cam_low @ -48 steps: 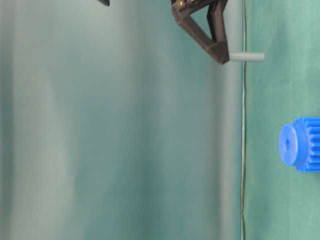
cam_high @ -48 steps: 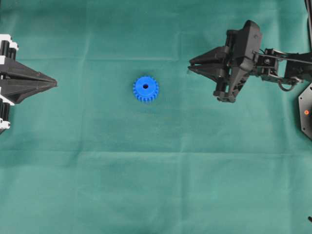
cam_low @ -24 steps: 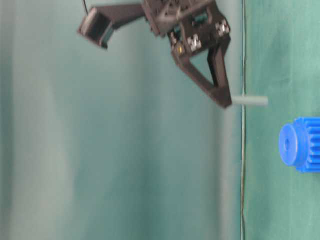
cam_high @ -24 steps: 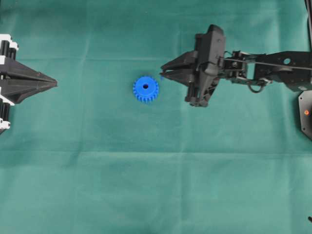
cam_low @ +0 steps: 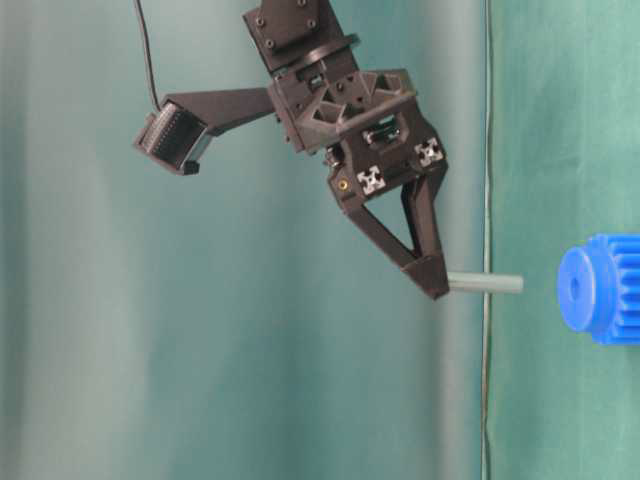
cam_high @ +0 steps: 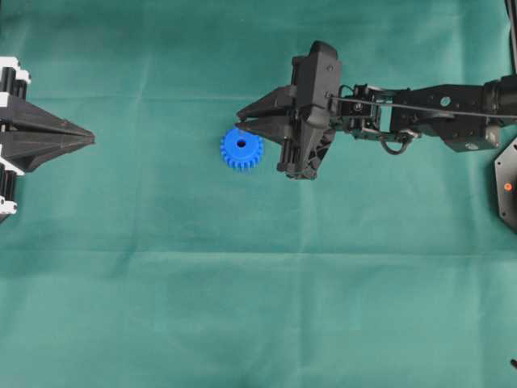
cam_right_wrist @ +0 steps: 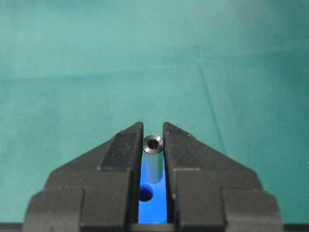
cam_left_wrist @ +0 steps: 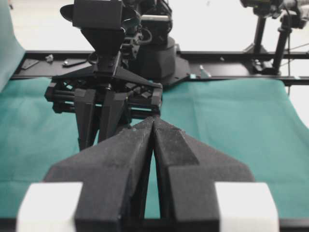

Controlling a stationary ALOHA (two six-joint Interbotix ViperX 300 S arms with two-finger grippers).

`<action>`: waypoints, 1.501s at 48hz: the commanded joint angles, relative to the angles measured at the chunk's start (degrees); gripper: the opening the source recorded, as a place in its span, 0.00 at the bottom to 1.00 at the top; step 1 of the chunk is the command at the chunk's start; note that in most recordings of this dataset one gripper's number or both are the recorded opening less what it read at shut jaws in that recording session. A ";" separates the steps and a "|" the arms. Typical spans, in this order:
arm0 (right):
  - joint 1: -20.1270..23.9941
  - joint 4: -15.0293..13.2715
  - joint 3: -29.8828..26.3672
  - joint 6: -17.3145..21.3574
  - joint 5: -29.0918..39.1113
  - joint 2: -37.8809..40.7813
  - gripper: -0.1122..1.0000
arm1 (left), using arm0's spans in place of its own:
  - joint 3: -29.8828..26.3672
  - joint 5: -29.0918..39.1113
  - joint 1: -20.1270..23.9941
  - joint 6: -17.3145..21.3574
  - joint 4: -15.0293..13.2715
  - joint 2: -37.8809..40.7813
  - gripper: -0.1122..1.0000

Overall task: Insert the shaft placed at a random location into the center hole of the small gear at another random location.
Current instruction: 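Carry the shaft left with the right gripper over the blue gear's hole, then lower the shaft with the right gripper into the gear's center hole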

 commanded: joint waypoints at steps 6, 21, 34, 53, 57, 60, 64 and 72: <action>0.35 0.09 -1.41 -0.44 0.09 -0.70 0.21 | -1.14 -0.26 0.09 0.00 0.09 0.35 0.10; 0.79 0.26 -1.41 -0.35 -0.18 -0.26 0.21 | -1.23 -0.26 0.00 0.00 0.09 0.35 0.10; 1.14 0.53 -1.85 -0.26 -0.79 2.37 0.21 | -1.14 -0.26 0.00 0.00 0.09 0.35 0.10; 1.14 0.53 -2.02 -0.26 -0.88 3.87 0.21 | -1.23 -0.26 0.00 0.00 0.09 0.35 0.10; 1.14 0.53 -2.11 -0.26 -0.97 4.13 0.21 | -1.23 -0.26 0.09 -0.09 0.09 0.35 0.10; 1.23 0.62 -2.11 -0.26 -1.14 4.57 0.21 | -1.23 -0.26 0.00 -0.09 0.09 0.35 0.10; 1.14 0.62 -2.20 -0.26 -1.41 5.01 0.21 | -1.14 -0.26 0.00 -0.09 0.09 0.35 0.10; 1.14 0.62 -2.20 -0.26 -2.02 5.98 0.21 | -1.14 -0.26 0.00 -0.09 0.09 0.35 0.10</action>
